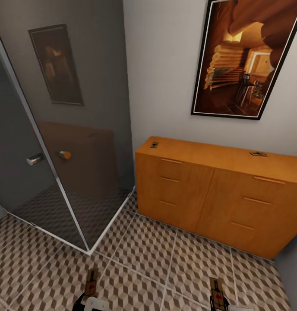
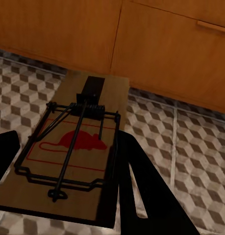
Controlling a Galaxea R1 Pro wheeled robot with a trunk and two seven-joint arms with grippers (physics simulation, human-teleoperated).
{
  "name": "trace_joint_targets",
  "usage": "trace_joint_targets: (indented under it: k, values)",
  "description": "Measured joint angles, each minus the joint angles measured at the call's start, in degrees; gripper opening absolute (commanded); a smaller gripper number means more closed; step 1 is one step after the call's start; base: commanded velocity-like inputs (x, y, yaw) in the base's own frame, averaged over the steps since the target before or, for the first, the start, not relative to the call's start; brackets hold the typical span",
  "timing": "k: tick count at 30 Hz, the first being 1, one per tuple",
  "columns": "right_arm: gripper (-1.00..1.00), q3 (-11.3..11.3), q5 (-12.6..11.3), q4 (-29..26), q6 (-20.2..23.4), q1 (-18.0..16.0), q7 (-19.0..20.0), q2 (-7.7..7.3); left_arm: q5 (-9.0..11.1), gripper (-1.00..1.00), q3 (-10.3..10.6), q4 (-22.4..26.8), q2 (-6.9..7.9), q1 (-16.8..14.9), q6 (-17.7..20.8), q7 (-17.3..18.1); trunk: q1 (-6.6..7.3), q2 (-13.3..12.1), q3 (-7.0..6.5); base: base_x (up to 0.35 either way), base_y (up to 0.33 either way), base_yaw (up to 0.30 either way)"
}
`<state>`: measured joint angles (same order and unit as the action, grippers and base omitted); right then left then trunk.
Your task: Take the four mousetraps from the cabinet in the bathroom and place them on the bathroom floor. Make sure all four end up on the same floor surface, and ensure that at least two of them are either under or directly next to the same bathroom sink.
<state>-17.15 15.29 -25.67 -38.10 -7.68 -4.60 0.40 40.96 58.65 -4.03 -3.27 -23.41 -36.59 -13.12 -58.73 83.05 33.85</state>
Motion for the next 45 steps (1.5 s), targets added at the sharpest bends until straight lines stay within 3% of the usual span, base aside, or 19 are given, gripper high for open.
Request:
trace_joint_targets:
  k: [45]
  values:
    - [-1.00, 0.00, 0.00, 0.00, 0.00, 0.01, 0.00, 0.00, -0.01, -1.00, 0.00, 0.00, -0.07, 0.03, 0.01, -0.02, 0.00, 0.00, 0.17, 0.000, 0.000, 0.286]
